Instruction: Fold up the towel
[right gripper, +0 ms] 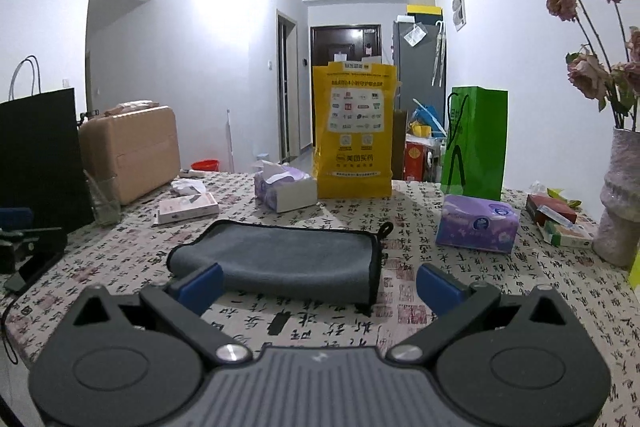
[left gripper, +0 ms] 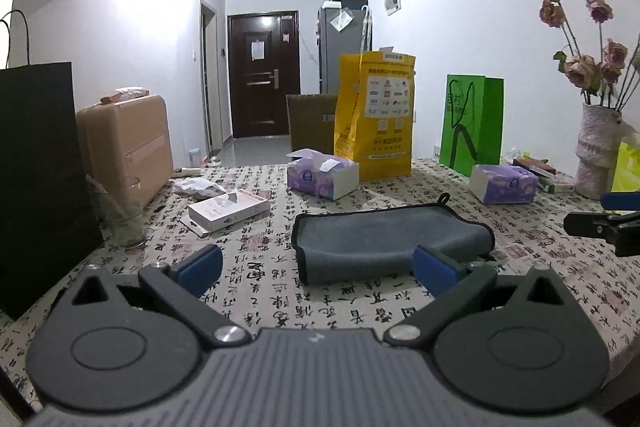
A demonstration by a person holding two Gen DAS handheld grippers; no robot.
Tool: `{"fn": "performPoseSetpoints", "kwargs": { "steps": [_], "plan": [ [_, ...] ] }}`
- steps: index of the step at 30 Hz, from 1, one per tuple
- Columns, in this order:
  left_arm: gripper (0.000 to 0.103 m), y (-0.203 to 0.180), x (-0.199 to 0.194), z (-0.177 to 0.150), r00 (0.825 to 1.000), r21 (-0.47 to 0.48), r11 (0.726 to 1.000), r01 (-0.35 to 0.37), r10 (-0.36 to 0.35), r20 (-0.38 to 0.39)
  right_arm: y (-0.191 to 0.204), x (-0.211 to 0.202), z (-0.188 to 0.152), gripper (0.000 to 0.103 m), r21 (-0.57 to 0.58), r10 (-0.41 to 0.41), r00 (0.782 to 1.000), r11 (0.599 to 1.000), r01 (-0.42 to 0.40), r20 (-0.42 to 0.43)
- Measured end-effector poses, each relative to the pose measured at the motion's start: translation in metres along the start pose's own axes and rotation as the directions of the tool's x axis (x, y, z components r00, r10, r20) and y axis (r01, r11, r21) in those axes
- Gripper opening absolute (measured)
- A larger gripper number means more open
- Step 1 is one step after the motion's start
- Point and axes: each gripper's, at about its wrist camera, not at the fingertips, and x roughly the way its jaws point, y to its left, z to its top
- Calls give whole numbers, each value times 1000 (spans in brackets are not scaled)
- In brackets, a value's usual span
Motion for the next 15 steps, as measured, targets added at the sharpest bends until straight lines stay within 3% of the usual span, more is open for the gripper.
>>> {"fn": "performPoseSetpoints", "kwargs": {
  "steps": [15],
  "plan": [
    [103, -16, -60, -28, 997, -12, 1000, 20, -19, 70, 27, -60, -27, 103, -2, 43, 997, 999, -43, 58]
  ]
}}
